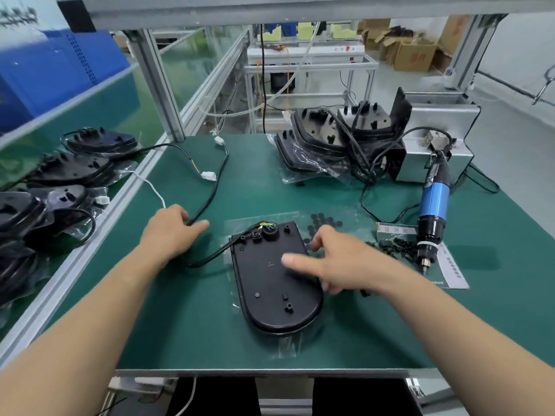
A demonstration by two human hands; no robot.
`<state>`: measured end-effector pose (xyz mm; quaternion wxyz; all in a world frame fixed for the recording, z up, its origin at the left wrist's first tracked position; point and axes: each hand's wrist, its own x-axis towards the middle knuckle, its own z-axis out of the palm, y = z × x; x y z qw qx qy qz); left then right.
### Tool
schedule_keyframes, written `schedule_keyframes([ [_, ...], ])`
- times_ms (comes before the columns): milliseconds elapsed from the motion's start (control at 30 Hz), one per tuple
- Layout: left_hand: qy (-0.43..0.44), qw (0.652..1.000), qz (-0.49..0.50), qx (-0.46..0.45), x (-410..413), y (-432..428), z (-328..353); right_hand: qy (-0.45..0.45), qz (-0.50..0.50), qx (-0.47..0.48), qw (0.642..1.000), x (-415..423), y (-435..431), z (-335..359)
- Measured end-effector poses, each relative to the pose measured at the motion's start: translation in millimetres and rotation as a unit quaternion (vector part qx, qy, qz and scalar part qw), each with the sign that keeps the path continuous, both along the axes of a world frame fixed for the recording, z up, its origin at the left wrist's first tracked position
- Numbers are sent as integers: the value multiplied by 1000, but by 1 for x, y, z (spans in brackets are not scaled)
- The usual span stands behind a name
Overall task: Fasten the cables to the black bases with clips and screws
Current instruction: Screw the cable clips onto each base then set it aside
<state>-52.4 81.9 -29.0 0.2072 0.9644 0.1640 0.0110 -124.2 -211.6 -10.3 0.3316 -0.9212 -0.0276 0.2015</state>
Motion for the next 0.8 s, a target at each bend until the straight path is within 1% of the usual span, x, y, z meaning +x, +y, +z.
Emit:
schedule_keyframes([
  [33,27,999,-23,39,4,0,-2,-2,6,-1,1000,-5,3,-2],
  [100,49,993,-55,90,12,-3,-4,-19,-3,15,1000,-8,8,-5],
  [167,50,992,-67,97,17,-7,-4,-15,-34,48,998,-9,11,-6],
  [200,41,994,-66,72,18,-9,-3,-12,-51,63,997,-9,11,-7],
  [233,27,997,-63,26,18,-12,-3,-8,-66,76,995,-10,11,-8],
  [267,13,997,-58,-41,15,-14,-3,-5,-80,92,992,-11,12,-9],
  [300,4,990,-55,-129,11,-16,-3,-2,-94,117,989,-12,13,-12],
  [333,3,971,-59,-233,5,-18,-1,0,-109,147,983,-11,15,-15],
  [367,13,943,-70,-326,-2,-22,1,2,-124,176,977,-12,16,-17],
  [400,27,921,-90,-379,-9,-22,5,2,-129,205,970,-10,20,-18],
  [467,60,910,-131,-388,-20,-21,12,-2,-121,263,957,-6,26,-20],
  [533,69,907,-148,-387,-24,-11,20,-16,-86,295,952,1,40,-15],
  [600,46,902,-163,-397,-25,3,31,-40,-57,310,948,9,59,-8],
  [700,23,892,-205,-402,-19,30,52,-97,-39,326,940,30,89,3],
  [800,-44,905,-203,-371,-8,61,77,-146,-12,342,928,54,124,18],
])
